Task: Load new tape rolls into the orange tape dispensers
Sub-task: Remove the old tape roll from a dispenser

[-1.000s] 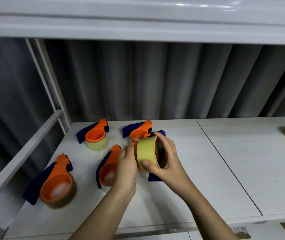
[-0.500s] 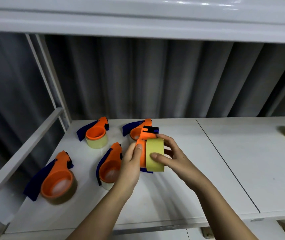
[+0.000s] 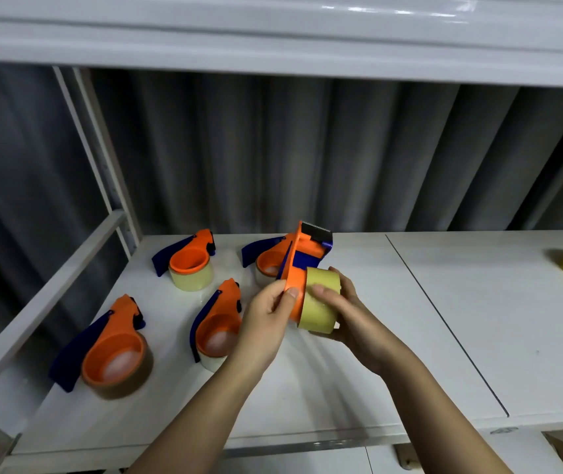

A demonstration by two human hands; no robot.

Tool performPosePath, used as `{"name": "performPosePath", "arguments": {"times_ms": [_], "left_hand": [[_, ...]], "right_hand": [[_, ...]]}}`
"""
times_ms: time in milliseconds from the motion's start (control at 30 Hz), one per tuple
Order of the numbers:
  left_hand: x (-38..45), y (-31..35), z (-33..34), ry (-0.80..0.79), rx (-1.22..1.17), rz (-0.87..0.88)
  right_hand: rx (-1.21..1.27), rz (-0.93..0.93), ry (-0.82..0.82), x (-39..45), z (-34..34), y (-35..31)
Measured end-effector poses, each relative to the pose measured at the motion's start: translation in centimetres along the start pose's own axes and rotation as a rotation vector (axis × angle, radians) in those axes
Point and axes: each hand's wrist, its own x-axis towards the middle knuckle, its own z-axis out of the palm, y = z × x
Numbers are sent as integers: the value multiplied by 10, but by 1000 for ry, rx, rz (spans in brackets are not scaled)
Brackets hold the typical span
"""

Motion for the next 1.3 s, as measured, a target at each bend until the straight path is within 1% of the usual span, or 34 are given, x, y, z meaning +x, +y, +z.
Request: {"name": "performPosePath", "arguments": {"times_ms": [67, 133, 167, 267, 333, 400, 467, 533, 600, 667, 800, 900, 967, 1033, 1100, 1167, 1233, 1300], "left_hand": [[-1, -2, 3, -13, 4, 17], [-3, -5, 5, -10, 10, 21], [-4, -6, 5, 6, 4, 12], [-3, -6, 2, 79, -102, -64], [-1, -7, 0, 87, -142, -93], [-1, -7, 0, 85, -142, -81], [-2, -9, 1, 89, -127, -70], [-3, -11, 2, 78, -92, -64], [-4, -13, 2, 67, -83, -58], [-5, -11, 2, 86, -111, -87], [-1, -4, 0, 183, -252, -256], [5, -5, -6, 240, -357, -407], [7, -6, -11, 269, -422, -454], [8, -10, -15, 248, -303, -425], [10, -14, -12, 155, -97, -348], [12, -20, -4, 39, 123, -252], [12, -25, 4, -33, 350, -153], [11, -29, 13, -99, 678, -58]], "right_hand": [[-9, 86, 0, 0, 2, -4], [-47, 122, 32, 1, 2, -5], [-70, 104, 47, 1, 2, -5], [-177, -82, 74, -1, 2, 2], [-217, -161, 67, -1, 2, 6], [-151, -108, 51, -1, 0, 7], [-76, 15, 11, -1, -1, 4], [-95, 104, -7, -1, -2, 0], [-124, 135, 13, 1, -5, 1], [-127, 90, 22, 2, -6, 3], [-200, -114, 54, 3, -4, 12], [-366, -235, 121, 2, -11, 21], [-427, -286, 177, 2, -21, 24], [-316, -244, 204, 0, -29, 23], [-174, -158, 227, 0, -34, 22], [-148, -121, 260, 1, -37, 22], [-151, -100, 278, 2, -39, 25], [-145, -80, 287, 2, -41, 26]]}}
